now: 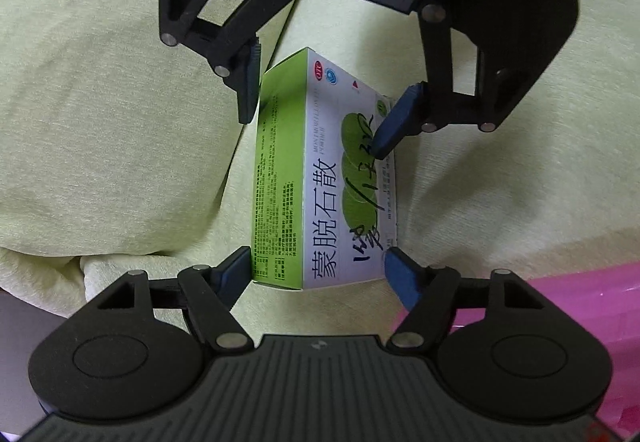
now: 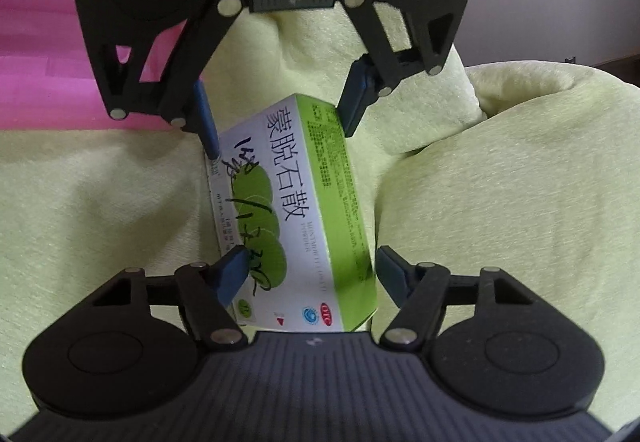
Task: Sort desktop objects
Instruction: 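Close the right tool on the green-and-white medicine box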
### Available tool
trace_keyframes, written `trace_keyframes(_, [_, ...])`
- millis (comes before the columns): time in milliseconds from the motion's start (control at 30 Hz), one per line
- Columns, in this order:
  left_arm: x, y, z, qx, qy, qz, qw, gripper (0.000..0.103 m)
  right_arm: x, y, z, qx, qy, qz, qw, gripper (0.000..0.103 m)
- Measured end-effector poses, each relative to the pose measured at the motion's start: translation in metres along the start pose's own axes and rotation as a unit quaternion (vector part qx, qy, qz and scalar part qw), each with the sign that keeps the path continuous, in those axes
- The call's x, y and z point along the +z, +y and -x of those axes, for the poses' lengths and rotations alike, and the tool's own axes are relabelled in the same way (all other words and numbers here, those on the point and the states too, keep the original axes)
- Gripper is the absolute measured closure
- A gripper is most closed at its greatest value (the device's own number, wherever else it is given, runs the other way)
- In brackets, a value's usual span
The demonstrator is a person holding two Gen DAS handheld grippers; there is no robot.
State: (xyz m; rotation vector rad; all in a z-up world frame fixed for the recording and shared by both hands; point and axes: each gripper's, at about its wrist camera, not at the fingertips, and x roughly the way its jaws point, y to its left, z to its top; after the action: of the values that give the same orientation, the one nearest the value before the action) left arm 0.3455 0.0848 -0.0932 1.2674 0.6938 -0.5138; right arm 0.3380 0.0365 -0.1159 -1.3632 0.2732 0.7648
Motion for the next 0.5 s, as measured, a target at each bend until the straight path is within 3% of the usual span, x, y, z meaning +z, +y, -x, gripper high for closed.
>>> trace_keyframes(233, [0.001, -0.014, 0.021, 0.001, -0.010, -0.009, 0.9999, 0.031, -0.001, 0.009, 0.021, 0.006, 0.001, 0.015, 1.000, 0.039])
trace_keyframes(433, [0.005, -0.026, 0.038, -0.003, -0.016, -0.020, 0.9997, 0.030, -0.003, 0.019, 0.037, 0.007, 0.007, 0.030, 1.000, 0.047])
trace_keyframes(467, [0.005, -0.028, 0.038, -0.004, -0.014, -0.021, 0.9997, 0.030, -0.004, 0.020, 0.039, 0.013, 0.011, 0.027, 0.999, 0.052])
trace_keyframes(500, [0.005, -0.029, 0.038, -0.005, -0.011, -0.021, 0.9997, 0.031, -0.004, 0.021, 0.040, 0.018, 0.014, 0.024, 0.999, 0.062])
